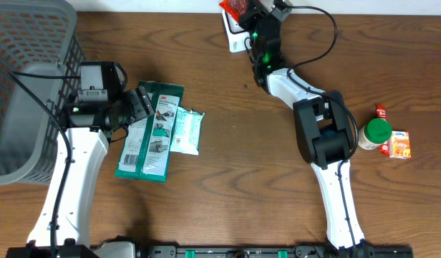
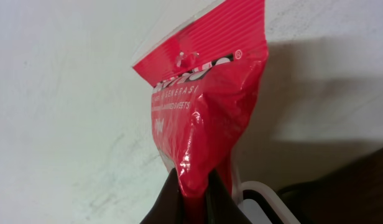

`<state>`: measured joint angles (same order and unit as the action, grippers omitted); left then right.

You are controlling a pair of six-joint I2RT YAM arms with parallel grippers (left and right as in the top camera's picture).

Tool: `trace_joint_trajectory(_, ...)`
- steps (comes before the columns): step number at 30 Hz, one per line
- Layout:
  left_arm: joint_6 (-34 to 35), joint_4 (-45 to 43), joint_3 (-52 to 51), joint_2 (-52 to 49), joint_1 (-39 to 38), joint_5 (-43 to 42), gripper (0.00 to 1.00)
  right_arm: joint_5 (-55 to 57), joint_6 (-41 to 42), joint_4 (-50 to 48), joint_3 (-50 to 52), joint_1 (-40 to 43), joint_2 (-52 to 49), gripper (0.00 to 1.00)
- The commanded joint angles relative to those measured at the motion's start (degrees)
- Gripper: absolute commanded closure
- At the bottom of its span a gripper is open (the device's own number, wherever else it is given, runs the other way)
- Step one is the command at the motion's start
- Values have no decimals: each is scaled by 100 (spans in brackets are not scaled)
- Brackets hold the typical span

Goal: Scan the item barcode
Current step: 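Hold the red bag against the scanner window, shifting it slightly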

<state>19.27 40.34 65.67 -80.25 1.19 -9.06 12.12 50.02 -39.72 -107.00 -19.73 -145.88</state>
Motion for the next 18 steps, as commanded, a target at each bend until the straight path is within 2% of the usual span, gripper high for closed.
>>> trace_joint_trajectory(1,-57,13,79,50,24,9,19,-278,-247,-50,-109,68,378,99)
trace_joint_trajectory(8,-57,13,79,50,24,9,19,-905,-249,181,-107,157,1158,99)
trace_joint_trajectory(13,-57,13,79,50,24,11,19,-1014,-127,1475,-107,234,1930,99)
trace_joint_trajectory(18,-57,13,79,50,24,9,19,-1224,350,2028,-107,323,2269,99)
